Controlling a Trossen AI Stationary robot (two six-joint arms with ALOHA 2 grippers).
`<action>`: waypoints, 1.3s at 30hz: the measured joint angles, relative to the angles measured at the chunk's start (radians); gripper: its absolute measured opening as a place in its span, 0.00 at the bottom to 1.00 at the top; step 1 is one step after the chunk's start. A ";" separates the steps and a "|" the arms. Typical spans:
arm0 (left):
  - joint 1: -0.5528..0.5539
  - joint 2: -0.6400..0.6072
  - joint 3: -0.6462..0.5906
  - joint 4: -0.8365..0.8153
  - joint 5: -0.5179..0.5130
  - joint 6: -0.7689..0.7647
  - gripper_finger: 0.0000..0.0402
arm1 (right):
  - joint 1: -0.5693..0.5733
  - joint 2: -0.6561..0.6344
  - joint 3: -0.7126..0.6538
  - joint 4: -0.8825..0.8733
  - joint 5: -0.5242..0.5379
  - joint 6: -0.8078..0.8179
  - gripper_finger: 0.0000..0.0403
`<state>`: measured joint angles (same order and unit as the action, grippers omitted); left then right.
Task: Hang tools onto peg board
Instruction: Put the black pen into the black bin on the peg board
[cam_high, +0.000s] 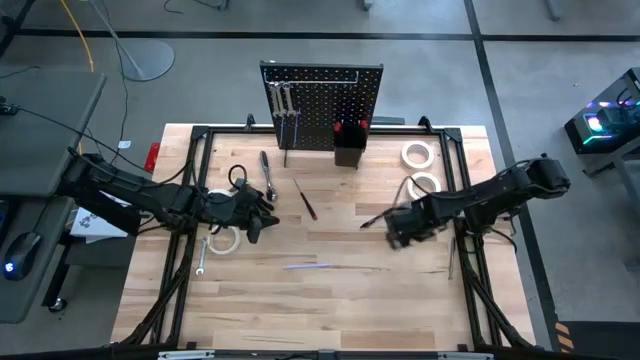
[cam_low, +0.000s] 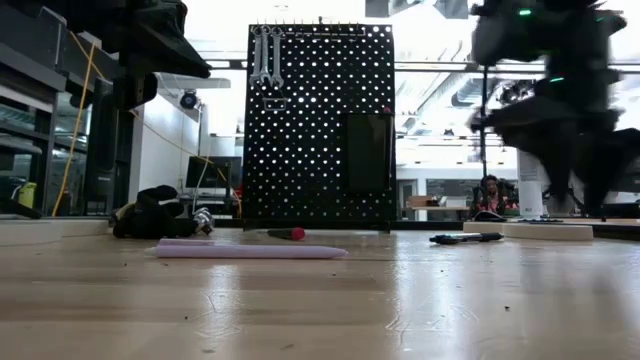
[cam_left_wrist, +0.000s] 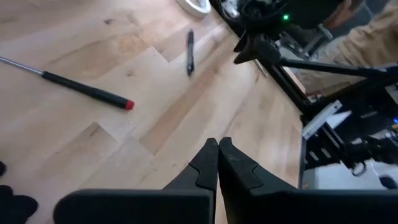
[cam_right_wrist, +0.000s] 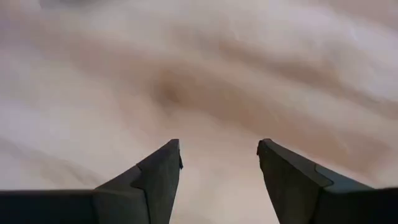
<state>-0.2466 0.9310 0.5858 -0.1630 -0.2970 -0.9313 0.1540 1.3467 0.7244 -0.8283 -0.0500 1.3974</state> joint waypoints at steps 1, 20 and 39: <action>0.001 0.000 0.000 0.000 -0.014 -0.002 0.00 | -0.024 0.005 0.000 0.045 0.040 0.040 0.52; 0.002 0.000 0.000 -0.001 -0.051 -0.026 0.00 | -0.354 0.175 0.000 0.221 0.049 0.443 0.49; 0.002 0.000 0.000 0.000 0.026 -0.002 0.00 | -0.246 0.268 0.010 0.193 0.117 0.625 0.03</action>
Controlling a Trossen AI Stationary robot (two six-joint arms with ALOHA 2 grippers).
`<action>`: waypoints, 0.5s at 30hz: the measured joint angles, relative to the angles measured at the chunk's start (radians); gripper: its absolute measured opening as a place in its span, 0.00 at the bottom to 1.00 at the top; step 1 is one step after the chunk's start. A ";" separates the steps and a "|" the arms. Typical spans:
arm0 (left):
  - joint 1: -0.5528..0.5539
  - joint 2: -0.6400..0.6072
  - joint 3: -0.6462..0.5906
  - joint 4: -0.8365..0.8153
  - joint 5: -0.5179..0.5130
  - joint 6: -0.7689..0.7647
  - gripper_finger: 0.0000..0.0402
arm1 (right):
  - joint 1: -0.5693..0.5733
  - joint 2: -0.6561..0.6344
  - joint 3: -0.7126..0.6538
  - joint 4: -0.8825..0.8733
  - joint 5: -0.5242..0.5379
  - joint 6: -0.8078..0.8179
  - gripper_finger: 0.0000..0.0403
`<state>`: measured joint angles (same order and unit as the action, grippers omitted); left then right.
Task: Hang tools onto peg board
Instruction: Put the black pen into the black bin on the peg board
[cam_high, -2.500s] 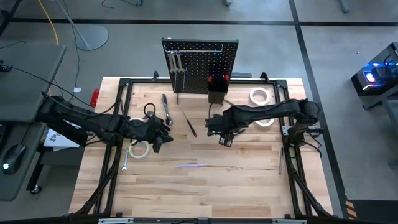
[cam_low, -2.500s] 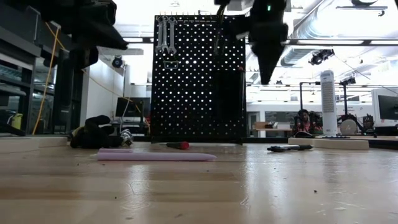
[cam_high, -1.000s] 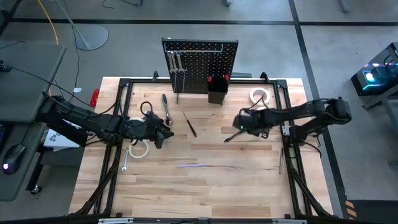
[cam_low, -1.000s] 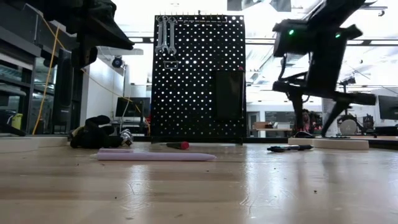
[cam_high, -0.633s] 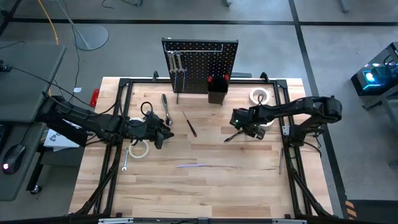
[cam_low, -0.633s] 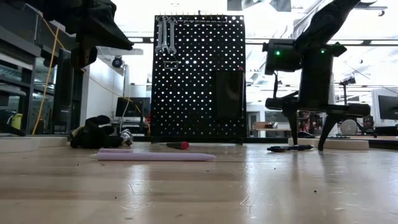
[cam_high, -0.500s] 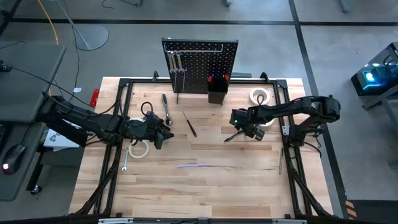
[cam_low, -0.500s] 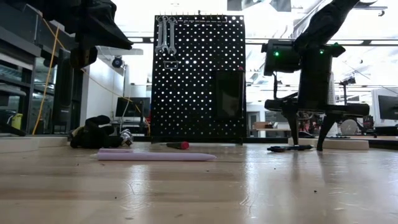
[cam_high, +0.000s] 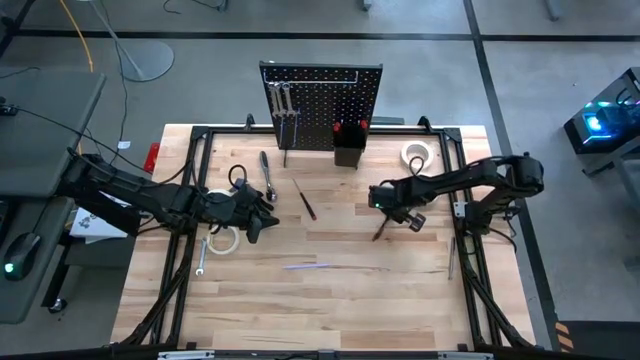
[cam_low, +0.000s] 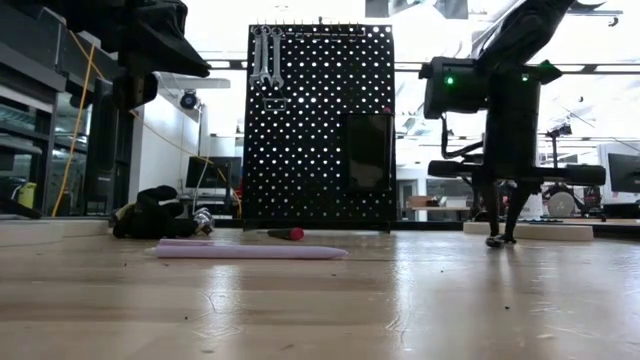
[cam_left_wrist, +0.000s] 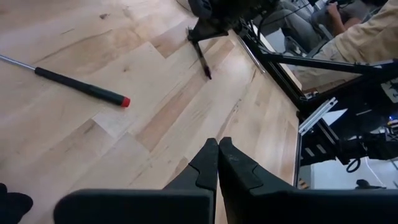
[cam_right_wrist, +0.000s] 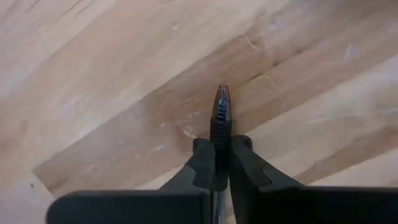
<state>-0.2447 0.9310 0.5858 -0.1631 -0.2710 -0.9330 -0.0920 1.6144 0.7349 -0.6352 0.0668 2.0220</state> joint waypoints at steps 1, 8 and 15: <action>0.000 0.000 0.000 0.000 0.000 0.001 0.00 | 0.007 -0.006 0.000 -0.004 0.011 -0.018 0.03; 0.011 0.000 0.000 0.002 0.000 0.048 0.00 | 0.060 -0.077 0.030 -0.105 0.050 -0.180 0.00; 0.044 0.000 0.000 0.006 0.000 0.030 0.00 | 0.120 -0.155 0.078 -0.148 0.118 -0.274 0.00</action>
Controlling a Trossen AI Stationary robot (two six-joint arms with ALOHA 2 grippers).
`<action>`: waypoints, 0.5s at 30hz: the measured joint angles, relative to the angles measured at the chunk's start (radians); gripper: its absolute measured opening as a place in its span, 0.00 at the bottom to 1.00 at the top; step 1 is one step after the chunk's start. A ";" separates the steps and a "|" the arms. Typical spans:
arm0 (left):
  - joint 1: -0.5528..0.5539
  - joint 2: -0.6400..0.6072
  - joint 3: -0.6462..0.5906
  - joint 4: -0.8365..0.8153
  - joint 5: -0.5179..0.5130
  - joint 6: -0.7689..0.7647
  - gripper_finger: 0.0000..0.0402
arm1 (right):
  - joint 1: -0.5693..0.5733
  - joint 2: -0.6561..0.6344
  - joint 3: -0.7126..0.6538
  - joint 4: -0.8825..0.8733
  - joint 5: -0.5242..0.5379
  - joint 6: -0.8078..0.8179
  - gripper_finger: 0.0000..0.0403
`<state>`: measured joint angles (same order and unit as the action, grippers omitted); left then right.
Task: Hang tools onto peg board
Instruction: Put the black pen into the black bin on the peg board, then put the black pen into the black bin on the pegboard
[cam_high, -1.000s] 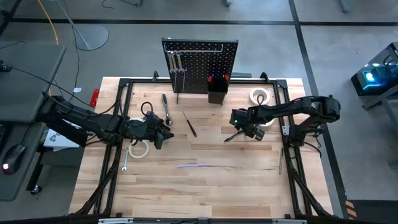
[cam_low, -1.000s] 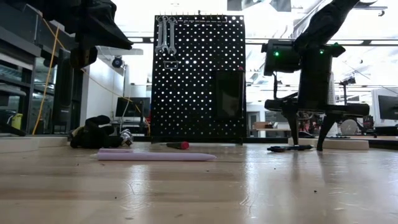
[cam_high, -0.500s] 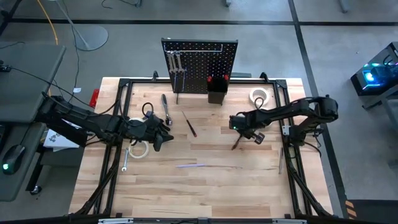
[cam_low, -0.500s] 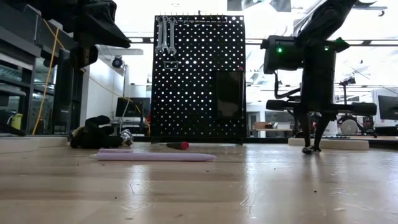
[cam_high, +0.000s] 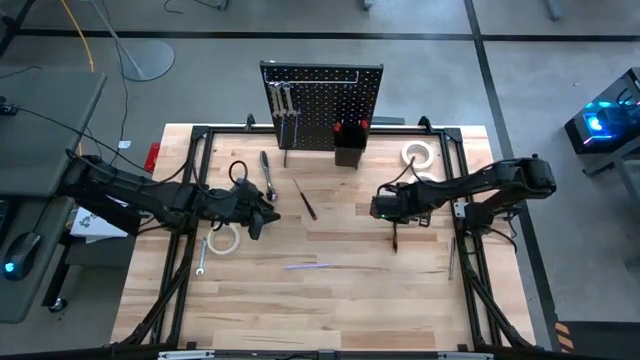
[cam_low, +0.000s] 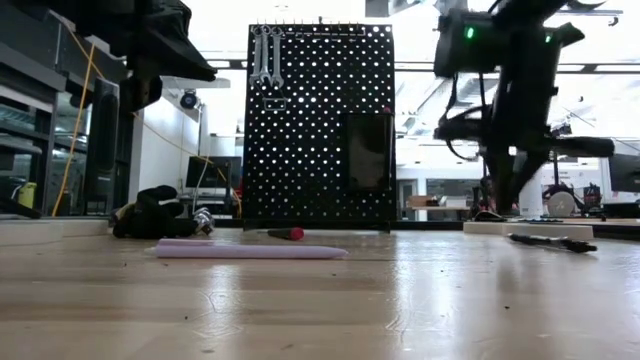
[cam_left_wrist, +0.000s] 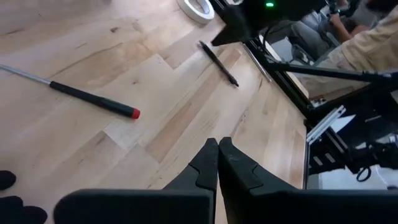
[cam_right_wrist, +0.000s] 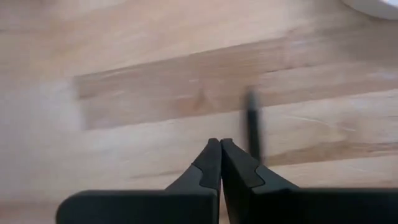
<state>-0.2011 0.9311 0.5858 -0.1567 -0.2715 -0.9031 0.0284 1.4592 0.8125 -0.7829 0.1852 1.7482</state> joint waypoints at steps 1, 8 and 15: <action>0.003 0.000 0.000 0.000 0.000 -0.010 0.00 | 0.009 -0.014 0.004 0.001 0.010 -0.008 0.00; 0.014 0.000 0.000 0.001 0.000 -0.054 0.00 | 0.061 -0.072 0.010 -0.036 -0.129 -0.168 0.00; 0.014 0.000 0.000 0.001 -0.001 -0.090 0.00 | 0.186 -0.065 0.003 -0.149 -0.181 -0.123 0.03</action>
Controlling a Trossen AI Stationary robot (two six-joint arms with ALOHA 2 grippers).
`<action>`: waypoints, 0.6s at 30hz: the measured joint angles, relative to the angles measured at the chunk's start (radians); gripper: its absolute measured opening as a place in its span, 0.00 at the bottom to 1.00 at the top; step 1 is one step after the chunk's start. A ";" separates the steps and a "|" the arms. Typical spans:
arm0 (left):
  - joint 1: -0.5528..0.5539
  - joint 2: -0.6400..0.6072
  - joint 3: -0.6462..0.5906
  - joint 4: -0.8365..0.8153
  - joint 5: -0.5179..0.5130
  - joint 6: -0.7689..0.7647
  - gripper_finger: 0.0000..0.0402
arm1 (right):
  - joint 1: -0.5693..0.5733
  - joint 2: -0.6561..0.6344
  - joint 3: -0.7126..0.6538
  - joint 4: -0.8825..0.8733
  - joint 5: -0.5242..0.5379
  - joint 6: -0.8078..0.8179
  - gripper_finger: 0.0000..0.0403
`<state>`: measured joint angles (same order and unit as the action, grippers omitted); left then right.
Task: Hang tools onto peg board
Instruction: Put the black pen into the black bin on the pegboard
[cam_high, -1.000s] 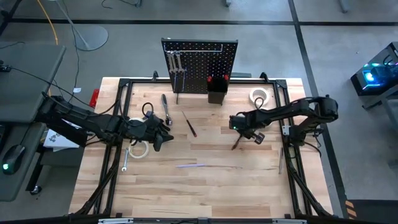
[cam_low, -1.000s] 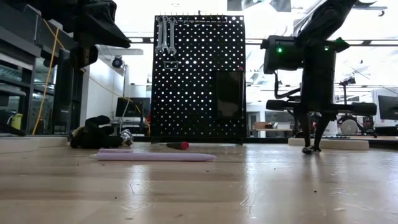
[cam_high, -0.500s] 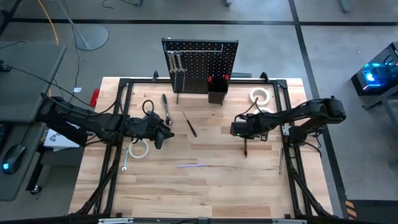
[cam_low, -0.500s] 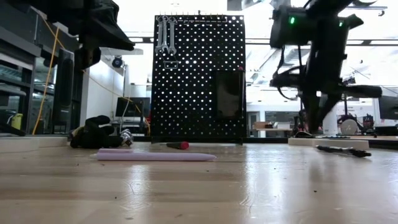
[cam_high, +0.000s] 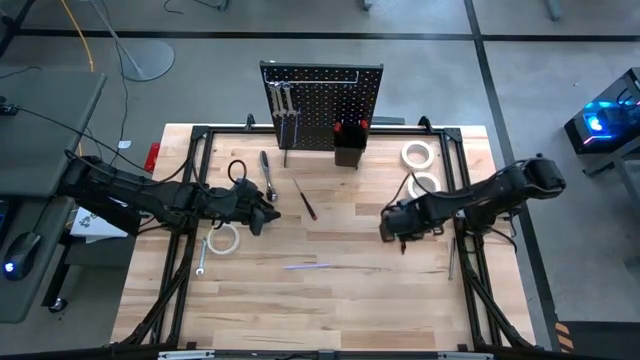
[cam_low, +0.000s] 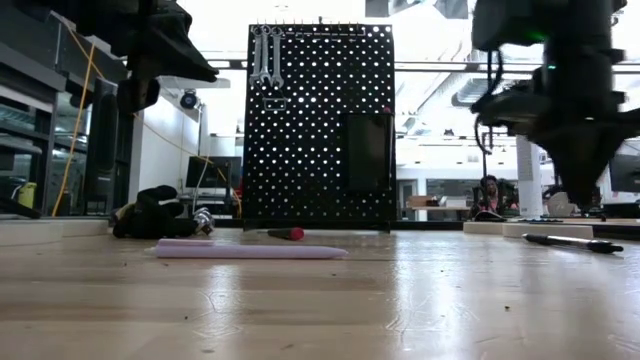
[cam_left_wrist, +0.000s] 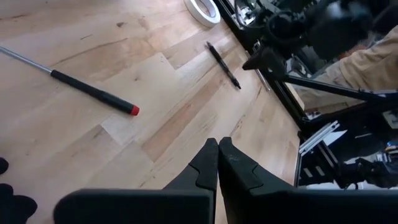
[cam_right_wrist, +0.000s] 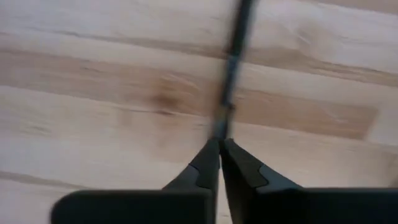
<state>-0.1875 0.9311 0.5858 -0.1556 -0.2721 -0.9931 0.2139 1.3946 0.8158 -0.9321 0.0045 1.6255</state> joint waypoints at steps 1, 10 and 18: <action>0.000 0.000 0.000 0.000 0.000 -0.006 0.00 | 0.017 0.001 -0.006 -0.016 0.007 0.017 0.05; 0.000 0.000 0.000 0.000 -0.003 -0.032 0.00 | 0.068 0.001 -0.070 0.106 0.004 0.030 0.43; 0.000 0.000 0.000 0.001 -0.003 -0.054 0.00 | 0.128 0.044 -0.075 0.141 -0.049 0.047 0.15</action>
<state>-0.1875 0.9313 0.5858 -0.1550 -0.2753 -1.0473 0.3417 1.4385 0.7410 -0.7907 -0.0440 1.6723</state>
